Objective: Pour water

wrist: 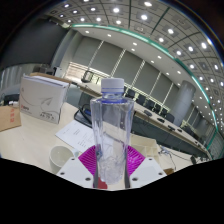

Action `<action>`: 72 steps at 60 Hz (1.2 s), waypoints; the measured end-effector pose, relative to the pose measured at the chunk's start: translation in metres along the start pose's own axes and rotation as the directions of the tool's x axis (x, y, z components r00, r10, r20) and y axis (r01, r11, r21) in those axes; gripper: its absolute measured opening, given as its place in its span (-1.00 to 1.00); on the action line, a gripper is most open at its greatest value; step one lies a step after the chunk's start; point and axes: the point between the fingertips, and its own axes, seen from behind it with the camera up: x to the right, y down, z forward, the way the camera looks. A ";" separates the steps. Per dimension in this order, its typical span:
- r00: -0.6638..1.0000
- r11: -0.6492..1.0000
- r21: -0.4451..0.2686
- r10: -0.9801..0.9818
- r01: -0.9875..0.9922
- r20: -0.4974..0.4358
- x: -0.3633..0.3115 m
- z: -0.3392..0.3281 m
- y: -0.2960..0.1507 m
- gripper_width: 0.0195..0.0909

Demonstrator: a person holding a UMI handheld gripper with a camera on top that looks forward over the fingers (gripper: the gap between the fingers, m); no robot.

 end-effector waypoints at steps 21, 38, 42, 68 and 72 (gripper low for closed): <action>0.914 0.926 -0.058 0.378 -0.373 0.149 -0.022 0.046 0.069 -0.55; 0.902 0.913 -0.064 0.407 -0.402 0.145 -0.028 0.039 0.107 -0.24; 0.905 0.915 -0.084 0.403 -0.395 0.140 -0.030 0.037 0.112 0.01; 0.919 0.884 -0.272 0.394 -0.379 -0.001 -0.041 -0.081 0.086 0.86; 0.922 0.882 -0.282 0.387 -0.378 -0.026 -0.049 -0.115 0.070 0.86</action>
